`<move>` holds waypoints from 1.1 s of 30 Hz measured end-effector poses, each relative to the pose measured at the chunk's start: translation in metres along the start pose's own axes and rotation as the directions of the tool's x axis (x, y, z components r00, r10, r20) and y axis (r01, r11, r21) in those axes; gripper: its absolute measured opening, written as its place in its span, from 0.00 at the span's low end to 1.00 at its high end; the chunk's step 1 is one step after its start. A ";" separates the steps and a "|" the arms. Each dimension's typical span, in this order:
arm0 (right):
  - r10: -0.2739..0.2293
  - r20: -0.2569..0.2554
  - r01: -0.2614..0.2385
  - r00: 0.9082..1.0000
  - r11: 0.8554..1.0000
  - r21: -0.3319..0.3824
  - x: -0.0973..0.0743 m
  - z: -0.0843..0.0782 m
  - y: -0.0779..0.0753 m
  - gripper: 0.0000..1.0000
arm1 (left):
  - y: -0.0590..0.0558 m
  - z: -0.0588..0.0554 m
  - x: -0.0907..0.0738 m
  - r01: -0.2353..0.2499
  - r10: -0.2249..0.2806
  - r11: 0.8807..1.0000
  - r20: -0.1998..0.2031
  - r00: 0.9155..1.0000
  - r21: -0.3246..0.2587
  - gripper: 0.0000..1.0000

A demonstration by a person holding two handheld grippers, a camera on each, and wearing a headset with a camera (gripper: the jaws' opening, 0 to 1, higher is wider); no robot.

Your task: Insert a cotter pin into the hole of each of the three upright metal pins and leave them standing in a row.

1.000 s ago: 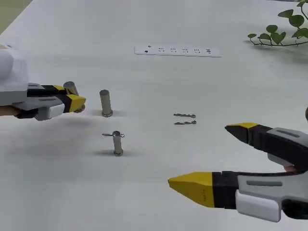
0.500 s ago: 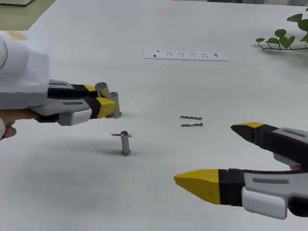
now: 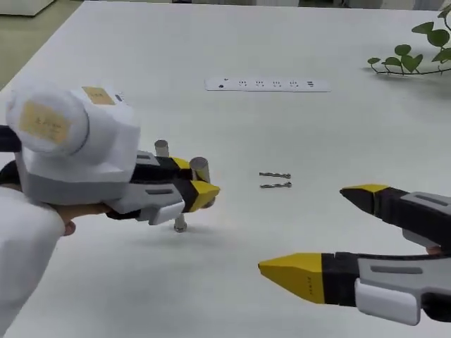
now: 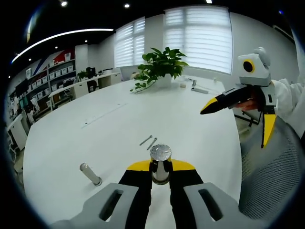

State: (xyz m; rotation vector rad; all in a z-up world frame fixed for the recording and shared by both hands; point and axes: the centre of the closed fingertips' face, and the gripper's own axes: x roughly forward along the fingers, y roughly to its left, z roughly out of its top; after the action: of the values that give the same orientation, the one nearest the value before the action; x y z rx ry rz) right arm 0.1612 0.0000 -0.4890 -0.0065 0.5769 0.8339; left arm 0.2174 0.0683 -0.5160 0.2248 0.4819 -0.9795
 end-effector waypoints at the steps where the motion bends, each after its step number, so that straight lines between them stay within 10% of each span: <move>1: -0.002 0.000 0.002 1.000 1.000 0.002 -0.001 -0.001 0.000 0.94 | -0.003 -0.001 0.003 0.005 -0.005 1.000 -0.002 1.000 -0.010 0.09; 17: -0.021 0.001 0.021 1.000 1.000 0.023 -0.006 -0.004 -0.005 0.93 | -0.026 -0.033 0.035 -0.008 0.005 0.998 -0.037 0.999 -0.069 0.10; 33: -0.006 -0.018 0.007 1.000 0.999 0.031 -0.004 -0.010 -0.005 0.92 | -0.034 -0.052 0.036 0.022 -0.022 1.000 -0.088 0.996 -0.001 0.10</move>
State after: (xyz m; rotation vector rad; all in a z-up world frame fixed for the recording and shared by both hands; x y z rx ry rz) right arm 0.1583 -0.0081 -0.4965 0.0132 0.6061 0.8191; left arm 0.1908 0.0437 -0.5774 0.2640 0.5656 -0.9944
